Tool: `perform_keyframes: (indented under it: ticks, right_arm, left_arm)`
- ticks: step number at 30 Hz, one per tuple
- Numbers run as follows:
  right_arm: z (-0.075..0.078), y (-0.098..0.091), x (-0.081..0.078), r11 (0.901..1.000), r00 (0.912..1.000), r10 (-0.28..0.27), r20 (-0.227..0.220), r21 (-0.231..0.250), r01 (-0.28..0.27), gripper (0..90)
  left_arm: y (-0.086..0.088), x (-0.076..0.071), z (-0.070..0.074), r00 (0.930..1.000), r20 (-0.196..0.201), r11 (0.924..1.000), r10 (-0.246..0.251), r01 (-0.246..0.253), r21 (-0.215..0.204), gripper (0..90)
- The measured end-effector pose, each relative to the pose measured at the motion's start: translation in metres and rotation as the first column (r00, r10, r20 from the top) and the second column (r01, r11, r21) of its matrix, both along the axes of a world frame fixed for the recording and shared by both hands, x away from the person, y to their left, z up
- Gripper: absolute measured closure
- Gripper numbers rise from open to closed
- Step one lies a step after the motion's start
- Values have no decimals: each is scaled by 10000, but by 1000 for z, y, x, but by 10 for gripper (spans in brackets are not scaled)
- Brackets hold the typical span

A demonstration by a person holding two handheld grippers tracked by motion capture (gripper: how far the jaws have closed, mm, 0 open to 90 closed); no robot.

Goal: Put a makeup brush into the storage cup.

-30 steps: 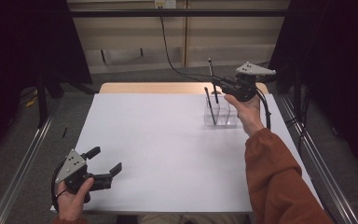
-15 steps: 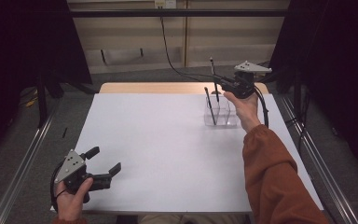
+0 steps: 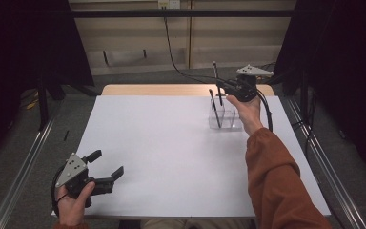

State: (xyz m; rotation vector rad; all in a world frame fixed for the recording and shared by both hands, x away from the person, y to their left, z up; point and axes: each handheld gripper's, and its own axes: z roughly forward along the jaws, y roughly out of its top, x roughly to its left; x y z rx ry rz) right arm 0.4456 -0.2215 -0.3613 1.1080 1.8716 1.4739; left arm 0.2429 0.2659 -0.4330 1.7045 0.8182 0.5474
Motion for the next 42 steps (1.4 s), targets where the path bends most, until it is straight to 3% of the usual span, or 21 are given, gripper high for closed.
perform_keyframes:
  ticks: [42]
  right_arm:
    - [-40, 2, -2, 9998, 9986, 22, -532, -180, -32, 841]
  left_arm:
    - [0, 0, 0, 10000, 13, 10000, -63, 63, 62, 22]
